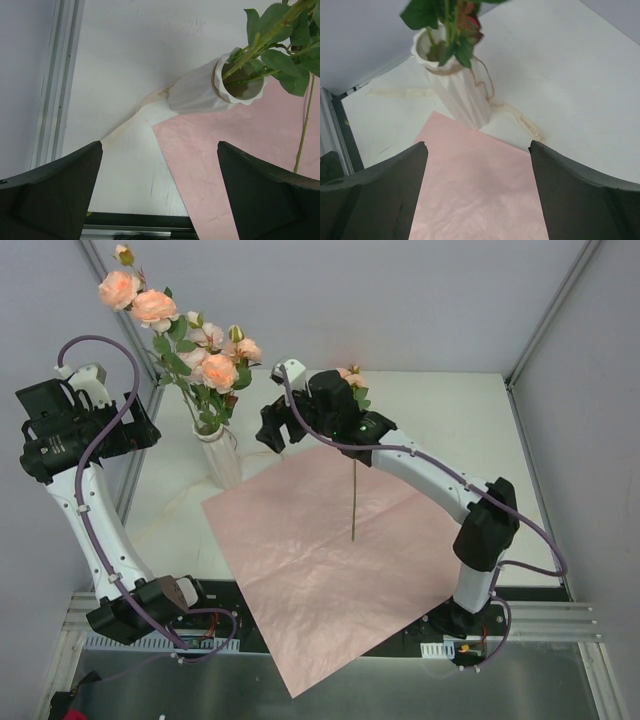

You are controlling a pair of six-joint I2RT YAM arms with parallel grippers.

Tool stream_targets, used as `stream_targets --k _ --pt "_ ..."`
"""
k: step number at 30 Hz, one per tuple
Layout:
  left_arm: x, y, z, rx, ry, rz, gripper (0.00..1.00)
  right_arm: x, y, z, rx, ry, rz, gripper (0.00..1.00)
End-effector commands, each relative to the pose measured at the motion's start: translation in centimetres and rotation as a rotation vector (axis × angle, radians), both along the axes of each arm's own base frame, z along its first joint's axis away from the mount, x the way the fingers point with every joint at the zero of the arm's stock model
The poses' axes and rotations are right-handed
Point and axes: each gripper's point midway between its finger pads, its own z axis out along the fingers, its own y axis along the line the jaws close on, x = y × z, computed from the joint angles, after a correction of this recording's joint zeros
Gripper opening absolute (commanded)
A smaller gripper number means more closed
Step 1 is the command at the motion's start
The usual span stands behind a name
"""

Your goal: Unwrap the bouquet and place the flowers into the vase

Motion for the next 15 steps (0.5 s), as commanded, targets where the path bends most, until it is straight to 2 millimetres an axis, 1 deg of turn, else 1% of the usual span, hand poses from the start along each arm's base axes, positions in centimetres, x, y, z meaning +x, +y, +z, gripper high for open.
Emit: stream_targets --k 1,3,4,5,6,7,8,9,10,11,12,13,14,15 --pt "0.0 0.1 1.2 0.001 -0.031 0.009 0.99 1.7 -6.9 -0.2 -0.111 0.028 -0.218 0.87" --pt "-0.2 0.0 1.3 0.005 -0.034 0.007 0.99 3.5 -10.0 -1.6 -0.158 0.083 -0.352 0.89" --pt "-0.4 -0.2 1.2 0.002 -0.032 0.003 0.99 4.9 -12.7 -2.8 -0.201 0.126 -0.454 0.89" --pt "-0.5 -0.4 1.2 -0.002 -0.035 -0.007 0.99 5.3 -13.6 -3.7 -0.204 0.179 -0.492 0.89" --pt "-0.7 -0.8 1.3 -0.006 -0.035 -0.02 0.99 5.8 -14.5 -5.2 -0.226 0.217 -0.53 0.88" --pt "-0.8 -1.0 1.1 -0.01 -0.032 -0.029 0.99 6.9 -16.4 -6.3 -0.253 0.238 -0.605 0.87" --pt "-1.0 -1.4 1.3 -0.01 -0.042 -0.05 0.99 7.1 -17.0 -7.6 -0.278 0.268 -0.627 0.87" --pt "-1.1 -1.6 1.3 -0.01 -0.042 -0.058 0.99 7.5 -17.5 -9.4 -0.32 0.294 -0.643 0.87" --pt "-1.3 -1.7 1.2 -0.015 -0.037 -0.062 0.99 7.9 -19.1 -10.9 -0.39 0.301 -0.71 0.88" --pt "-1.3 -1.7 1.0 -0.016 -0.032 -0.063 0.99 8.2 -19.6 -11.5 -0.426 0.298 -0.741 0.89" --pt "-1.3 -1.7 1.1 -0.017 -0.031 -0.057 0.99 8.7 -20.1 -13.8 -0.489 0.322 -0.771 0.9" --pt "-1.3 -1.6 1.0 -0.017 -0.03 -0.053 0.99 8.7 -21.4 -15.0 -0.554 0.333 -0.821 0.89" --pt "-1.3 -1.6 1.1 -0.022 -0.027 -0.047 0.99 8.9 -21.7 -16.0 -0.58 0.348 -0.835 0.9" --pt "-1.3 -1.5 1.1 -0.019 -0.029 -0.042 0.99 9.2 -21.7 -17.6 -0.61 0.365 -0.839 0.88"
